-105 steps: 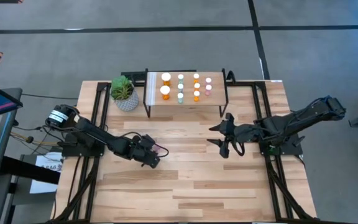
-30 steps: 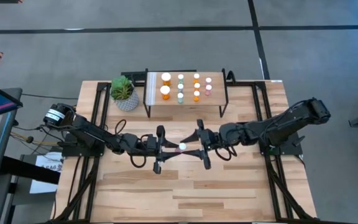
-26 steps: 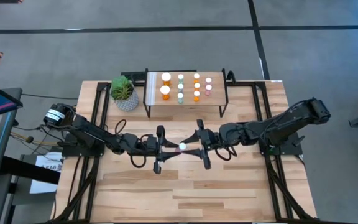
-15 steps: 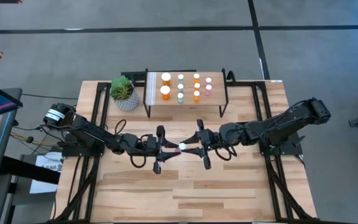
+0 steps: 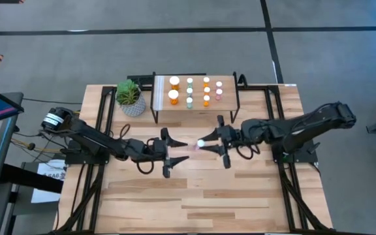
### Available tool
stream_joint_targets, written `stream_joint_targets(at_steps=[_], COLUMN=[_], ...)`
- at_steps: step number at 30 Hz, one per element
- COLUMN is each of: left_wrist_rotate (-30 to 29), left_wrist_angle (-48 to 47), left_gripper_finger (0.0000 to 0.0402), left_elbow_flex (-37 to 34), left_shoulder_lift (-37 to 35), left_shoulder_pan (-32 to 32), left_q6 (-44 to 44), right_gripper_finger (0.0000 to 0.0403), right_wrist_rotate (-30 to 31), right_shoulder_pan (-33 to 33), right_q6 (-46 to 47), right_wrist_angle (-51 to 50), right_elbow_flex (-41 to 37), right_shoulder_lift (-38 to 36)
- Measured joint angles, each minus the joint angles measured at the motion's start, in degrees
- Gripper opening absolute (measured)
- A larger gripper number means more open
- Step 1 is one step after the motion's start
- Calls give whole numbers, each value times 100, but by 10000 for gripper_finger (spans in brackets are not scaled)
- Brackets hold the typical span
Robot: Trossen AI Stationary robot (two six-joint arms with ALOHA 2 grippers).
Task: Pick and place medicine bottles onto shelf by color
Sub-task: Put the pink pill bottle on the shelf aligned with the other pink pill bottles
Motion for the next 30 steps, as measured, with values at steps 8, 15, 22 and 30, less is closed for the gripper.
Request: stream_joint_targets(at_steps=[8,15,22,30], left_wrist_rotate=[-483,-568,-573,-562], left_wrist_angle=[-1234,-1515,-1659,-1684], left_gripper_finger=[240,240,240,240], left_elbow_flex=[0,0,0,-2], left_shoulder_lift=[-794,-978,-961,-959], left_shoulder_pan=[-63,-213,-245,-266], left_q6=[21,42,17,-21], right_gripper_finger=[137,137,140,141], right_wrist_rotate=[218,636,645,641], right_shoulder_pan=[-760,-1668,-2443,-2995], right_q6=[409,514,512,490], right_wrist_angle=[-1552,-2541,-2826,-2888], right_elbow_flex=[0,-2,-11,-75], right_shoulder_lift=[-703,-847,-562,-528])
